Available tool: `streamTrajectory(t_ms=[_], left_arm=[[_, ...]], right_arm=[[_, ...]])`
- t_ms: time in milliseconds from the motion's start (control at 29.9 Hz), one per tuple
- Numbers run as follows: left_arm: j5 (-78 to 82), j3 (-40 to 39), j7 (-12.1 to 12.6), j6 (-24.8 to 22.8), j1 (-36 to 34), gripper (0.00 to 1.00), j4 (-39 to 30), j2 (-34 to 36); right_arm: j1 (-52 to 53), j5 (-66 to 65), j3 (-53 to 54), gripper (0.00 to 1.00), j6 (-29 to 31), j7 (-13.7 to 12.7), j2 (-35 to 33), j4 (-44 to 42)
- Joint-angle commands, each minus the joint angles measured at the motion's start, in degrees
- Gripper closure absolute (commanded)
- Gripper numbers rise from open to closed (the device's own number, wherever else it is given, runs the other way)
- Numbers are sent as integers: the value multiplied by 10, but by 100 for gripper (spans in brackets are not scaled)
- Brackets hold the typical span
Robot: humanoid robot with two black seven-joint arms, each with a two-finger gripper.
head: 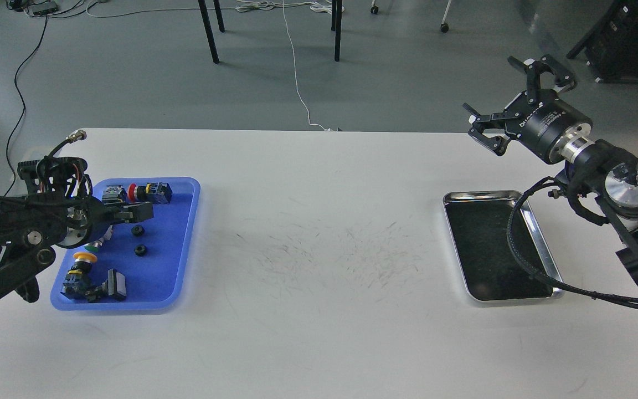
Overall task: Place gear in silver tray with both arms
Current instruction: 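Lower the left gripper into the blue tray and grasp the black gear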
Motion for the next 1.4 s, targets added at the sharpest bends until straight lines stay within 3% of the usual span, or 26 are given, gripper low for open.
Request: streamTrajectory(t_ms=[0, 1036, 1204, 1371], left_arm=[[3, -17, 6, 1, 23, 2, 5, -13], [109, -23, 6, 1, 29, 5, 39, -46], [112, -22, 6, -1, 29, 11, 40, -50], [112, -22, 6, -12, 29, 23, 40, -48]], right_arm=[[0, -1, 0, 1, 0, 0, -1, 0], [-7, 0, 1, 1, 0, 0, -1, 1], [-7, 0, 1, 1, 0, 0, -1, 1], [-8, 0, 2, 1, 0, 0, -1, 1]])
